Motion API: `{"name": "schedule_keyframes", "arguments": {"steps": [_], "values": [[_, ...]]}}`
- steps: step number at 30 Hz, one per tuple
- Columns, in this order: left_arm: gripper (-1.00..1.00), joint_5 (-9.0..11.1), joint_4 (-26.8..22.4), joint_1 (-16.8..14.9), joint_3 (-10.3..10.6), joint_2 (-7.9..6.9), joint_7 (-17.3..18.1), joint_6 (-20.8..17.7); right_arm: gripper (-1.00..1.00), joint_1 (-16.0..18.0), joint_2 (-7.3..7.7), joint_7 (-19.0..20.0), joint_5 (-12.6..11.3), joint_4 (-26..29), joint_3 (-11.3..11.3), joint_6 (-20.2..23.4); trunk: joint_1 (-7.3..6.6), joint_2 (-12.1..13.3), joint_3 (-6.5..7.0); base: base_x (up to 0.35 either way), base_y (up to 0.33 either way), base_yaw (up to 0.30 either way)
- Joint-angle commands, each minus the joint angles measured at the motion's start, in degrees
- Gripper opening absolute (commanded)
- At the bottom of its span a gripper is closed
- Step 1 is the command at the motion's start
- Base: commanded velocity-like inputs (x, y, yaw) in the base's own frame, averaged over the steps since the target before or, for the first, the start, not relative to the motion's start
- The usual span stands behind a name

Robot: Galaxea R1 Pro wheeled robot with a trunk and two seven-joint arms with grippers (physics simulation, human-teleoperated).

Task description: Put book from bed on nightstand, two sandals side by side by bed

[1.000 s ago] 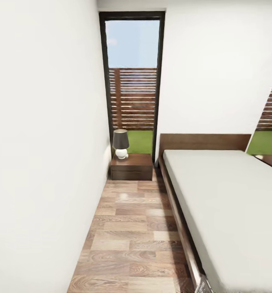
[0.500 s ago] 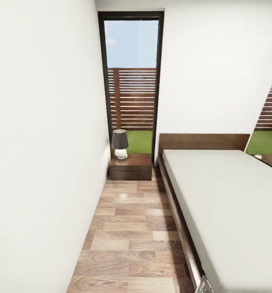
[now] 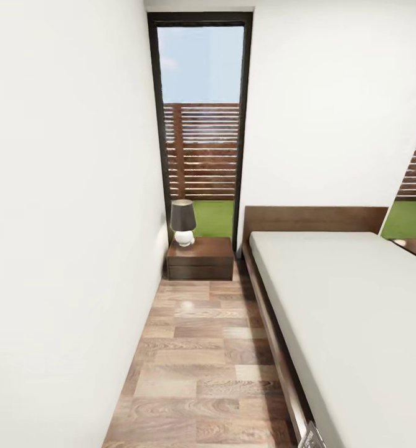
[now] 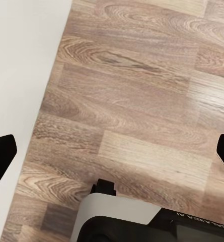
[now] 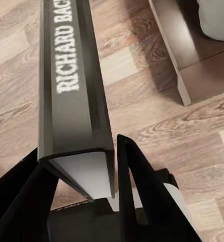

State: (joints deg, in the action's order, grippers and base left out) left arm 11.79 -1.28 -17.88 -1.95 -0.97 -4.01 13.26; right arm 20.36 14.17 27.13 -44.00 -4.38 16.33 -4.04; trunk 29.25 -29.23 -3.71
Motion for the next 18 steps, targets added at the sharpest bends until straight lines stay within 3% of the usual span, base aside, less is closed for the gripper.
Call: {"name": "schedule_keyframes", "arguments": {"steps": [1, 10, 18], "values": [[1.0, 0.07, 0.05, -0.05, -0.16, 0.01, -0.03, 0.18, -1.0, 0.11, -0.02, 0.38, -0.38, -0.27, 0.45, -0.36, 0.05, -0.1, -0.11, 0.108, 0.0, 0.0], [1.0, 0.07, 0.05, -0.05, -0.16, 0.01, -0.03, 0.18, -1.0, 0.11, -0.02, 0.38, -0.38, -0.27, 0.45, -0.36, 0.05, -0.1, -0.11, 0.061, 0.0, 0.0], [1.0, 0.07, 0.05, -0.05, -0.16, 0.01, -0.03, 0.18, -1.0, 0.11, -0.02, 0.37, -0.38, -0.28, 0.45, -0.36, 0.05, -0.1, -0.11, 0.298, 0.0, 0.0]]}}
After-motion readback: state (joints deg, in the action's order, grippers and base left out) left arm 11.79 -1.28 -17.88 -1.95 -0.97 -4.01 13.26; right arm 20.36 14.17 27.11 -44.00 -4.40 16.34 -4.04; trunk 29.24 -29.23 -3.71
